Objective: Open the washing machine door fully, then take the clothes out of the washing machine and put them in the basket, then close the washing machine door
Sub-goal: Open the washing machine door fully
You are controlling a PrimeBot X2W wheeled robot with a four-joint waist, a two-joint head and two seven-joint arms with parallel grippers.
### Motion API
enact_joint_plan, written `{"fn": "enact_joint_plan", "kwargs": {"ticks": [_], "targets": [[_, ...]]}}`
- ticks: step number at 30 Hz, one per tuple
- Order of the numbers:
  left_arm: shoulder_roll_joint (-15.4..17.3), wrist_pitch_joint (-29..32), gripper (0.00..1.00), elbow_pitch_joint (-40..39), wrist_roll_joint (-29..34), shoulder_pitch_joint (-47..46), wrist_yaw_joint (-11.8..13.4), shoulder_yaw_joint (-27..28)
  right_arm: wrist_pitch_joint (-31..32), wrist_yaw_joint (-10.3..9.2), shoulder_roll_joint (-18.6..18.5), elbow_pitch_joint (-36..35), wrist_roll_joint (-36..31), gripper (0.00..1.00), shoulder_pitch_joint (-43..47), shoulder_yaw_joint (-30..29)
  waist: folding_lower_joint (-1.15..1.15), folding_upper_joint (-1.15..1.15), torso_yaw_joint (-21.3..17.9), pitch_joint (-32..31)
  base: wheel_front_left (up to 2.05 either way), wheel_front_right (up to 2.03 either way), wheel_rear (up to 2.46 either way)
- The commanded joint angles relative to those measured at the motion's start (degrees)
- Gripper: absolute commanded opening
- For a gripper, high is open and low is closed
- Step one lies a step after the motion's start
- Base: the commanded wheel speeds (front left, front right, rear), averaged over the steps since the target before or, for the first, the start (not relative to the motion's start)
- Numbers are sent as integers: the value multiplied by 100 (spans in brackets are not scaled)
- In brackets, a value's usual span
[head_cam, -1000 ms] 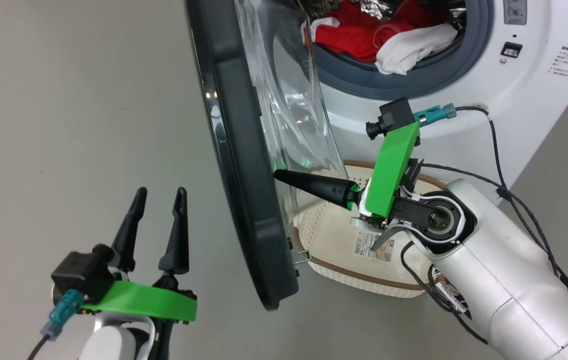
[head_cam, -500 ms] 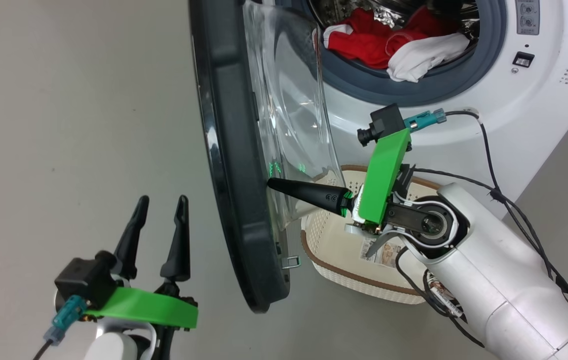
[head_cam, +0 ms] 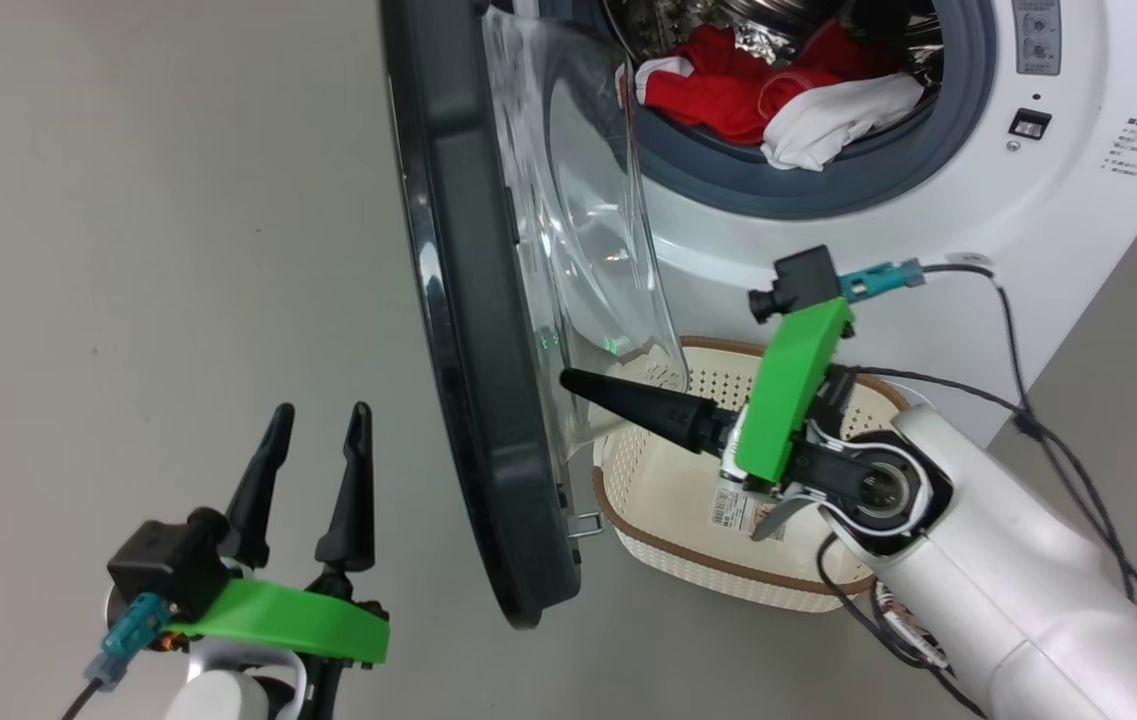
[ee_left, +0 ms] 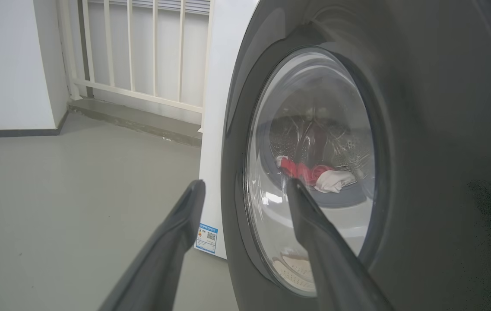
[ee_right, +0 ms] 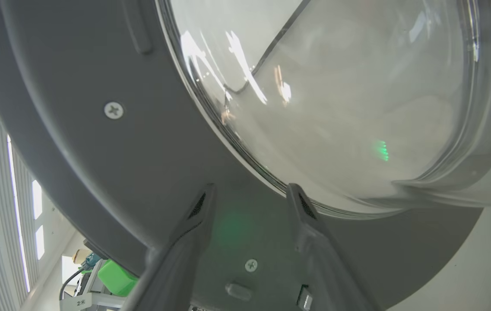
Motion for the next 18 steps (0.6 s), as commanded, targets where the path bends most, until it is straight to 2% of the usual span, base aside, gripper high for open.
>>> {"fn": "enact_joint_plan", "kwargs": {"ticks": [1,10,18], "targets": [[140,-21,100,-99,-16,33,-12,188,-175,44,-36,-214,-156,100,80,-26,0,0,-28,-29,0,0,0],[172,-24,100,-106,-7,96,-40,159,-1142,44,-407,-509,-1074,100,444,35,0,0,-75,-129,0,0,0],[234,-25,100,-151,24,196,-24,146,-2542,44,-591,-154,-2900,100,703,181,0,0,-121,-249,0,0,0]]}}
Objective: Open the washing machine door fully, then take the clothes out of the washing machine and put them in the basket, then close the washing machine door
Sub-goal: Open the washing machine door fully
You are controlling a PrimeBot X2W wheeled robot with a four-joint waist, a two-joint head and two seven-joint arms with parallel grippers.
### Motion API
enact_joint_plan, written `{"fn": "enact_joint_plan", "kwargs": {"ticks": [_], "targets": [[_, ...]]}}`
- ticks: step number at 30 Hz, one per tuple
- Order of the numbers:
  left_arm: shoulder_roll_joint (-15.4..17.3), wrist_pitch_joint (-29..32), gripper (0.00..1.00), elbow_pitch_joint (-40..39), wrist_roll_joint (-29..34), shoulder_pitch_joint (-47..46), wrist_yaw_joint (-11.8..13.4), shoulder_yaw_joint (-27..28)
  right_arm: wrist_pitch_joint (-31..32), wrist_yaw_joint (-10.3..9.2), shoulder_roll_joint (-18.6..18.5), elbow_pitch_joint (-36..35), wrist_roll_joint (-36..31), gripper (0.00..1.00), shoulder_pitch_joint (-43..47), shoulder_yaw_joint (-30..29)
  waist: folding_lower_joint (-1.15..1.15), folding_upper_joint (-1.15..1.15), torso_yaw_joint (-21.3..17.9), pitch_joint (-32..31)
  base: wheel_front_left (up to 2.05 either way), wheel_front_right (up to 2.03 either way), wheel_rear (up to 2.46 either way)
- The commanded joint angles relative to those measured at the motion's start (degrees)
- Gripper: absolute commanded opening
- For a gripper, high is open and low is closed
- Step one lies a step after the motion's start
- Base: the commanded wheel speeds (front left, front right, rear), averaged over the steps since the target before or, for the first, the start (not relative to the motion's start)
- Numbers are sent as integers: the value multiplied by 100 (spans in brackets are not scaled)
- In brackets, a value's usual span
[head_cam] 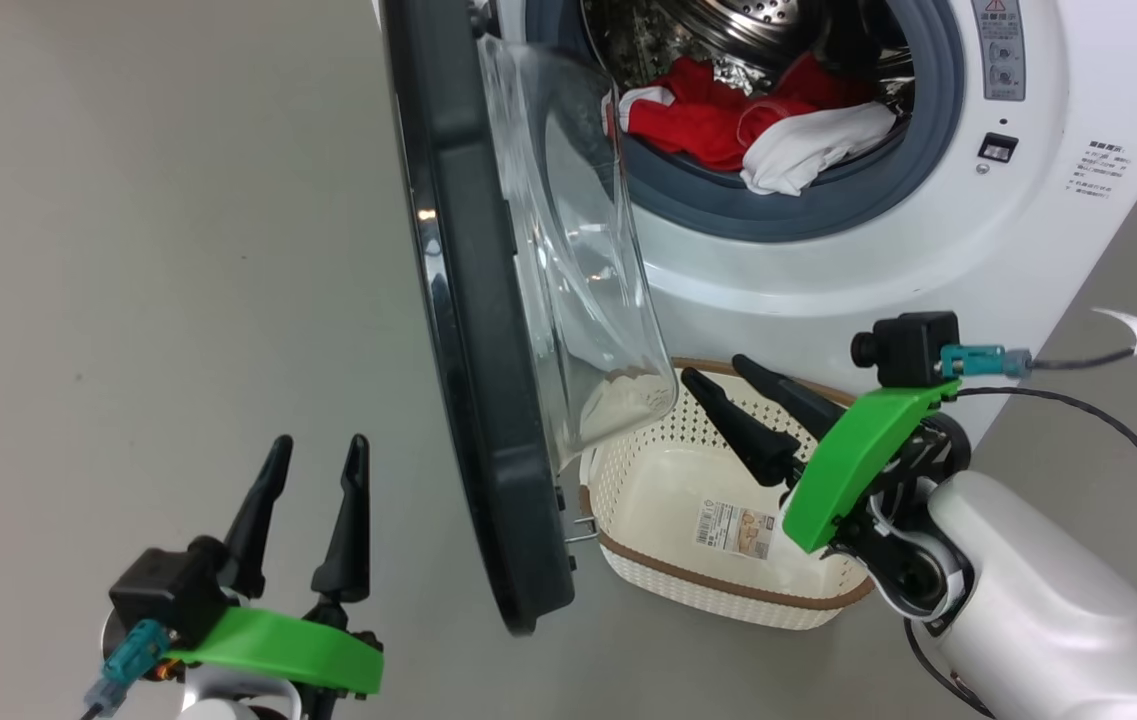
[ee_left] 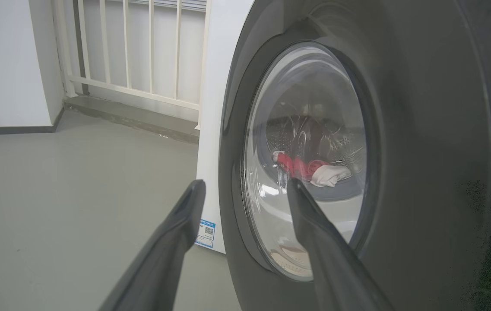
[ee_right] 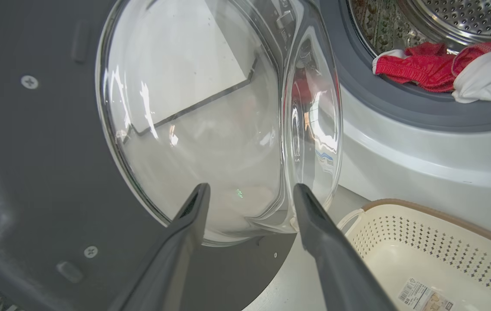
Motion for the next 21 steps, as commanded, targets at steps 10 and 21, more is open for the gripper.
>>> {"fn": "enact_joint_plan", "kwargs": {"ticks": [10,21], "targets": [[140,-26,100,-288,41,80,93,185,-1230,44,540,385,-2176,100,385,-624,0,0,-50,-16,0,0,0],[74,-27,100,-512,158,138,168,290,-1851,44,1085,299,-4238,100,899,-1831,0,0,-101,28,0,0,0]]}}
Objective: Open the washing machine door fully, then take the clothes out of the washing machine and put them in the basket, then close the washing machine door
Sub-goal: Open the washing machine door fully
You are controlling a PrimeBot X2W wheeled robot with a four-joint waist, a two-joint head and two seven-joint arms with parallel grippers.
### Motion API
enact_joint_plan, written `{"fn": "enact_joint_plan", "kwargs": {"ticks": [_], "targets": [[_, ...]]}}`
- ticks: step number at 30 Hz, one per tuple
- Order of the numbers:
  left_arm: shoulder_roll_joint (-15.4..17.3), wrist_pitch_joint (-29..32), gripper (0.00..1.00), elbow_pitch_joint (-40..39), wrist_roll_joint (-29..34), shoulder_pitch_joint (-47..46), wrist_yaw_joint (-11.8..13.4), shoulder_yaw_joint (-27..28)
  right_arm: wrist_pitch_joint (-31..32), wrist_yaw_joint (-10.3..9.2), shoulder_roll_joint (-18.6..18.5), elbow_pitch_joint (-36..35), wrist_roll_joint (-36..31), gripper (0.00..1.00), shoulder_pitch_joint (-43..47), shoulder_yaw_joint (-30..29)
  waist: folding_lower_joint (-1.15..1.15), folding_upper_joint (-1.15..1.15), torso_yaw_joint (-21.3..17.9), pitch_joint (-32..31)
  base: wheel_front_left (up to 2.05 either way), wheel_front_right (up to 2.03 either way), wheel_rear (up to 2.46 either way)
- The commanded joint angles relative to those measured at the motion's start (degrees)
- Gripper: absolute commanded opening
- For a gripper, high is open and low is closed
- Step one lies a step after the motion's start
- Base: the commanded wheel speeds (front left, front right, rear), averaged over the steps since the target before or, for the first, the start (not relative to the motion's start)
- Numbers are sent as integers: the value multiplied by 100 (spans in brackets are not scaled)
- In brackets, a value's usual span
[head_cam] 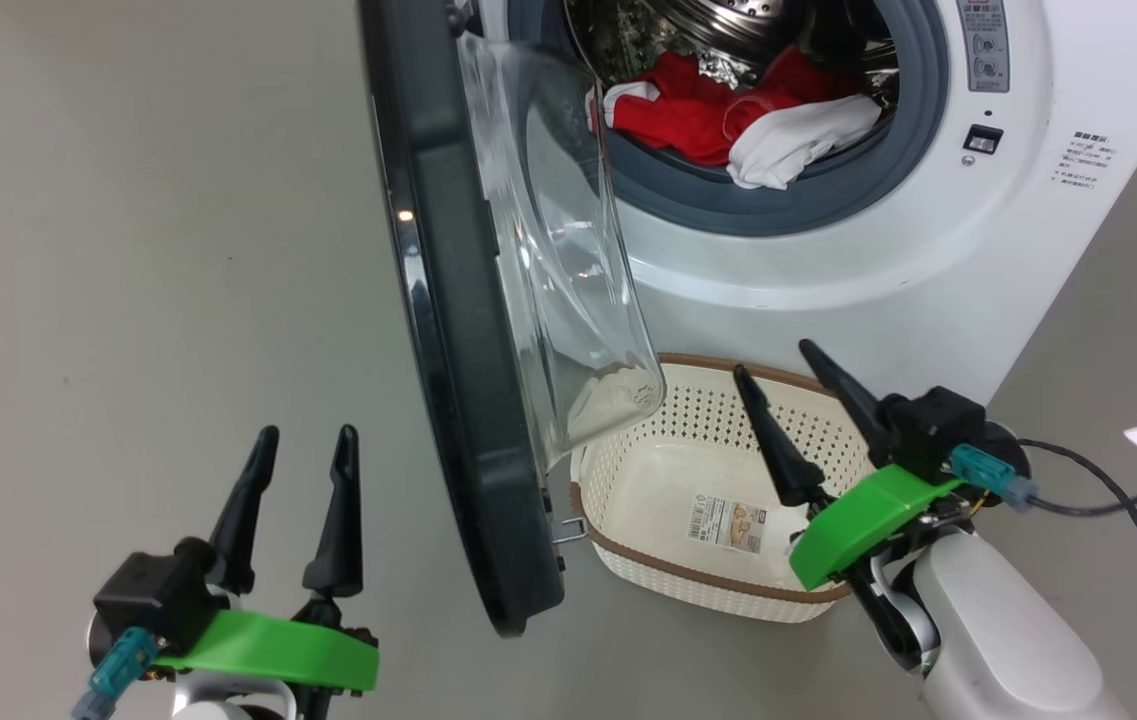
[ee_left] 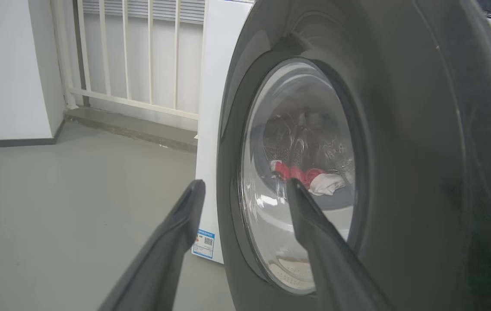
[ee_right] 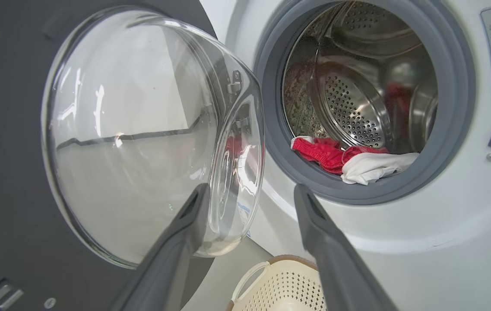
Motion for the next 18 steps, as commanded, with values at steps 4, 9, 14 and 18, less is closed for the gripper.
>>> {"fn": "enact_joint_plan", "kwargs": {"ticks": [4,9,14,18], "targets": [[38,-28,100,-285,156,52,55,262,-79,41,135,-578,-526,100,264,-259,0,0,14,-3,0,0,0],[0,-28,100,-375,227,123,26,332,-82,41,142,-1189,-631,100,648,-398,0,0,17,3,0,0,0],[-37,-28,100,-439,286,177,6,392,-83,41,143,-1580,-695,100,956,-478,0,0,40,-2,0,0,0],[-49,-28,100,-446,302,192,1,414,-83,41,144,-1679,-644,100,1055,-519,0,0,45,-9,0,0,0]]}}
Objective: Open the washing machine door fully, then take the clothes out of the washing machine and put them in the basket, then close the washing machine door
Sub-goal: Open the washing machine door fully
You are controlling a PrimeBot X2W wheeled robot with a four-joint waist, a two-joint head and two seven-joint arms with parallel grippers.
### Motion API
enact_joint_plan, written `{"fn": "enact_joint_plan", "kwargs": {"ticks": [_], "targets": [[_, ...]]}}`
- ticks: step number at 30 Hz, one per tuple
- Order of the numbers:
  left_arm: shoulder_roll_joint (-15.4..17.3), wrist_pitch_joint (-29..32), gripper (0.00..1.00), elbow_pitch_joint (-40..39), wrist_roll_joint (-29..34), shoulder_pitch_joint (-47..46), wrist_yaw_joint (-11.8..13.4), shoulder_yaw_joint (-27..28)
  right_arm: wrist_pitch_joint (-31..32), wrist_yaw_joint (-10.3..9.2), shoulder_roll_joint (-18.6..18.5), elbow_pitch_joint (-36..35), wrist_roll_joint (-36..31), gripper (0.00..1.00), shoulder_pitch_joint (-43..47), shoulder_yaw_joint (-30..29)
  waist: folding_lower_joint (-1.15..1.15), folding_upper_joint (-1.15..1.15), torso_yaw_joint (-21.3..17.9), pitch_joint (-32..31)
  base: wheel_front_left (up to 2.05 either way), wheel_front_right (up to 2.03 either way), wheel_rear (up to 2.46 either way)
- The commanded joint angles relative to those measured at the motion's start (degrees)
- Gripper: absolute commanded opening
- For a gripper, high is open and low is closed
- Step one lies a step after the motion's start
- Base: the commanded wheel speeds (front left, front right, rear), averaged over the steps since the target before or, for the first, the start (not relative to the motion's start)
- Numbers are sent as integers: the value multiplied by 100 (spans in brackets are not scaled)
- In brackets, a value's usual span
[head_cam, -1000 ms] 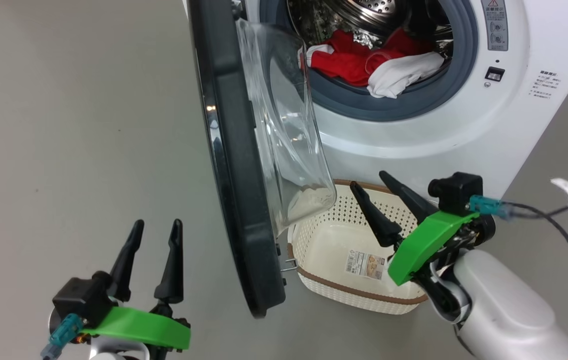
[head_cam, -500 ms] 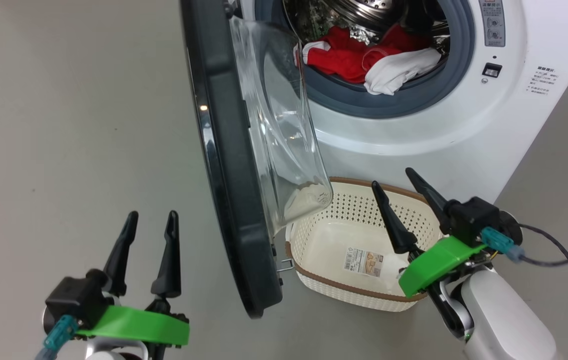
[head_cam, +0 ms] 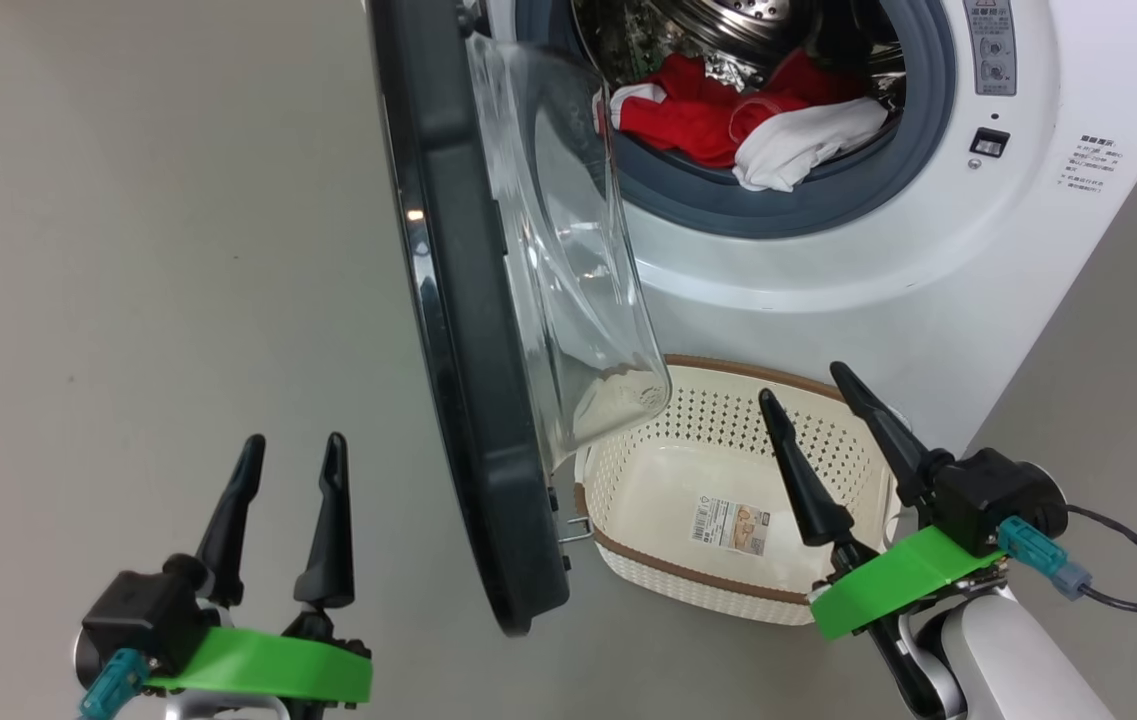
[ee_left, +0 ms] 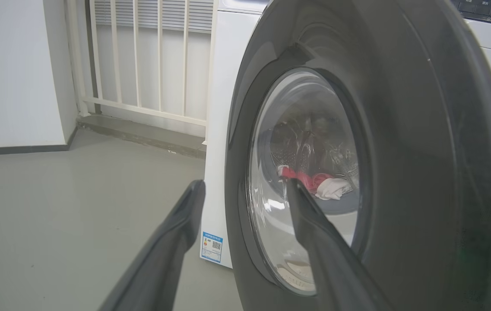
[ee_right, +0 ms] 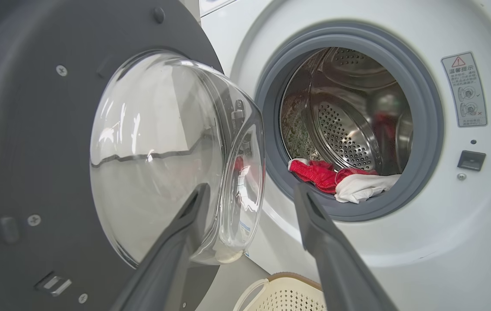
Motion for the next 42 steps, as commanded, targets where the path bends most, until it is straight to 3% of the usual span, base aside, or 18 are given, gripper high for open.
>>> {"fn": "enact_joint_plan", "kwargs": {"ticks": [1,16,17,18,19,29,42], "targets": [[56,-28,100,-169,54,-24,2,216,-36,37,50,-176,-16,100,-14,81,0,0,0,0,0,0,0],[37,-28,100,-62,150,-52,-60,219,-37,37,51,-242,60,100,51,81,0,0,12,36,0,0,0],[36,-28,85,-54,154,-54,-68,218,-37,37,51,-240,69,100,52,92,0,0,12,36,0,0,0],[36,-28,21,-48,156,-56,-76,218,-37,37,51,-237,75,100,54,101,0,0,11,35,0,0,0],[36,-28,0,-43,161,-59,-80,213,-37,37,51,-233,79,100,57,110,0,0,10,30,0,0,0],[33,-28,0,-527,262,-260,-101,199,-37,37,51,-186,132,100,43,126,0,0,-5,15,0,0,0],[32,-28,0,-1975,473,-760,-207,-102,-37,37,51,-141,183,100,10,241,0,0,-62,-45,0,0,0]]}}
